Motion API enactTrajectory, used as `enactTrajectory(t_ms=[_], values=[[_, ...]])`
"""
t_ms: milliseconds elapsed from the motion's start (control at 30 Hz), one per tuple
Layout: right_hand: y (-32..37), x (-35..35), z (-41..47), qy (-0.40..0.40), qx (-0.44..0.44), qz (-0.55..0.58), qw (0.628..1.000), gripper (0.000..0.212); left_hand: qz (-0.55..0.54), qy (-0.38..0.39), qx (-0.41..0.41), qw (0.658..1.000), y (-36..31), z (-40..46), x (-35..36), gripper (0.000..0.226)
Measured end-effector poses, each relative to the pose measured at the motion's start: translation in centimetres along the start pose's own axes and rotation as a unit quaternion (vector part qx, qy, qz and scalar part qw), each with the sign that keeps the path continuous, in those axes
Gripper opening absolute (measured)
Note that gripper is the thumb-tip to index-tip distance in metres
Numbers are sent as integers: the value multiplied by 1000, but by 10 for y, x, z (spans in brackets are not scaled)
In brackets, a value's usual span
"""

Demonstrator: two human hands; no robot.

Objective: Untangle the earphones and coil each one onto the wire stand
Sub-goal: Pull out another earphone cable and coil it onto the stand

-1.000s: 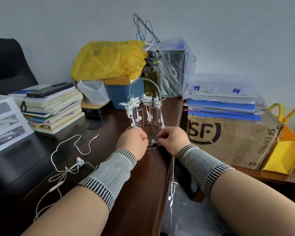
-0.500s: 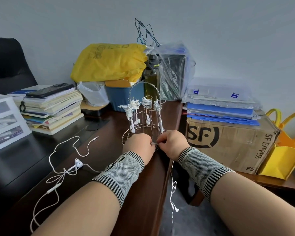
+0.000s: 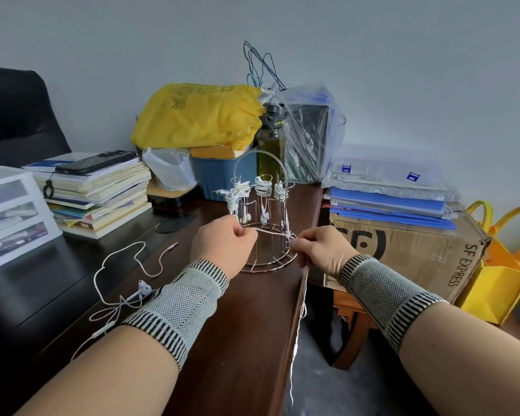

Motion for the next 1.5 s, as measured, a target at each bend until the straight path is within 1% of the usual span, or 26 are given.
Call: enactTrajectory(t_ms=[67,100,133,167,233,267,300,367,433,533,567,633,700,733,767,833,933,1033,1100,1200,1233,1267,1333,1400,1433,1500], values=[[10,-3,-1,2,-13,19,1000,22,64,27,23,997,1,-2,-1,22],[16,-3,-1,10,-22,19,1000,22,65,44,37,996,0,-3,-2,16],[22,-1,0,22,-31,17,999,23,42,71,53,995,-4,-5,-2,8],[30,1,1,35,-40,17,998,23,4,103,73,992,-9,-9,-2,10],[44,6,3,55,-54,27,997,25,-76,171,93,978,-21,-13,-1,32],[50,8,4,60,-62,32,996,27,-88,194,92,973,-27,-15,-3,38],[56,9,5,64,-66,42,995,31,-82,206,98,970,-32,-14,-4,35],[65,10,7,63,-67,72,993,32,-48,190,111,974,-39,-13,-12,18],[70,8,8,55,-56,100,992,26,-69,148,86,983,-39,-6,-26,29],[64,8,8,50,-36,117,991,27,-183,132,11,974,-33,5,-38,33],[63,8,7,51,-35,114,991,28,-202,143,7,969,-33,6,-40,30],[65,10,6,61,-45,109,991,28,-213,202,22,956,-37,1,-36,21],[73,12,6,75,-63,111,989,25,-199,276,28,940,-40,-10,-28,24],[77,13,6,79,-70,118,987,24,-175,294,34,939,-41,-12,-25,22],[79,13,7,76,-73,125,987,24,-155,292,41,943,-42,-13,-23,16],[81,11,8,62,-68,142,986,25,-151,255,32,954,-43,-10,-27,23],[86,12,8,70,-48,188,978,17,-160,159,20,974,-43,-3,-38,33],[87,11,8,75,-29,208,975,10,-181,75,8,981,-37,7,-46,37],[80,6,6,66,-7,202,977,11,-228,23,-51,972,-26,16,-55,34],[66,0,1,68,18,179,981,15,-339,-47,-157,926,1,32,-72,37],[62,-1,0,71,22,169,983,15,-351,-60,-183,916,8,36,-75,38],[60,-2,-1,72,24,161,984,13,-353,-54,-200,912,14,38,-75,39],[60,-2,-1,71,24,157,985,11,-346,12,-193,918,15,38,-69,33],[66,0,1,71,13,164,984,11,-344,123,-167,916,6,27,-58,12],[71,1,2,71,2,167,983,11,-323,175,-144,919,-2,18,-55,11],[83,5,5,72,-21,182,980,9,-287,257,-91,918,-16,5,-47,22]])
Point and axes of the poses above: each hand's wrist, its own z-axis towards the middle knuckle, its own x-axis out of the palm, y = z × x, the point moved 5 cm from there along z, towards the middle knuckle, and after that the axes turned 10 degrees about -x, right-handed, at the moved point
